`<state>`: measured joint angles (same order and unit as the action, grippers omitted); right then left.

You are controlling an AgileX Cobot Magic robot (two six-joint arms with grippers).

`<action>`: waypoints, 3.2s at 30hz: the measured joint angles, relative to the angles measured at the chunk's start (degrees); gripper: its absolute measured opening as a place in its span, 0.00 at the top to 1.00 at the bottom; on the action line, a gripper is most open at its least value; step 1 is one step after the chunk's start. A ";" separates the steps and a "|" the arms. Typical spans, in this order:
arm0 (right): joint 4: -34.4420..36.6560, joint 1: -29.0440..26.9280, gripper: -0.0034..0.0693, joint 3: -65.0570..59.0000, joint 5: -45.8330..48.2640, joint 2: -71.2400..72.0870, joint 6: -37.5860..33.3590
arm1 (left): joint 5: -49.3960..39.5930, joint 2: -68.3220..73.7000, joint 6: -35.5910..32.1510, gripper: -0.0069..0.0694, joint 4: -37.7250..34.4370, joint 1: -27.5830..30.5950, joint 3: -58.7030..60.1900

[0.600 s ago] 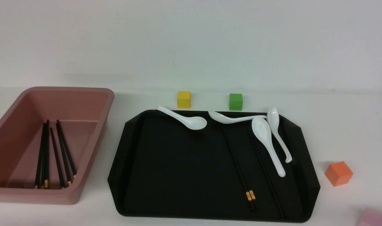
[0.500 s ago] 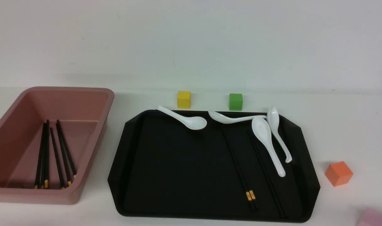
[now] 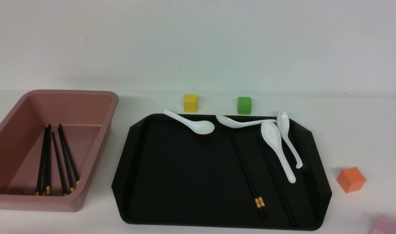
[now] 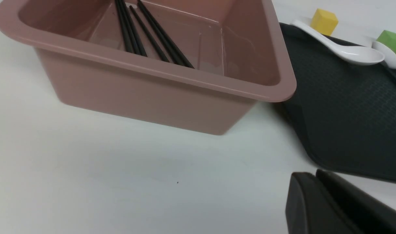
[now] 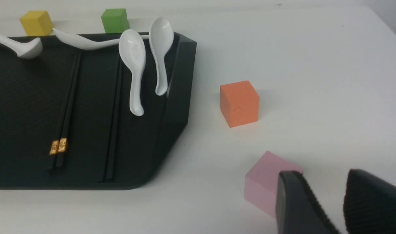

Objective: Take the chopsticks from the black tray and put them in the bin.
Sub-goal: Use the right arm to grab a pair of chopsticks

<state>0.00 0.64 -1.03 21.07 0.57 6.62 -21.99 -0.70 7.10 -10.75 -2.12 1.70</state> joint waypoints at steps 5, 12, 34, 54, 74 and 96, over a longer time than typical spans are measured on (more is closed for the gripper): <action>0.00 0.00 0.62 0.00 0.00 0.00 0.00 | 0.00 0.00 0.00 0.84 0.00 0.00 0.00; 0.00 0.00 0.62 0.00 0.00 0.00 0.00 | 0.00 0.00 0.00 0.83 0.00 0.00 0.00; 27.57 0.00 0.62 -0.37 -2.61 0.00 16.09 | 0.00 0.00 0.00 0.81 0.00 0.00 0.00; 37.73 0.00 0.84 10.28 -28.38 -3.87 6.11 | 0.00 0.00 0.00 0.78 0.00 0.00 0.00; 29.19 4.70 0.94 51.28 38.49 -74.13 -20.27 | 0.00 0.00 0.08 0.76 0.00 0.00 0.00; 3.56 29.77 0.62 81.11 28.59 -111.89 6.58 | 0.00 0.00 0.11 0.73 0.00 0.00 0.00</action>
<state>3.56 30.41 80.08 49.67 -111.33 13.20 -21.99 -0.70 7.21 -10.75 -2.12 1.70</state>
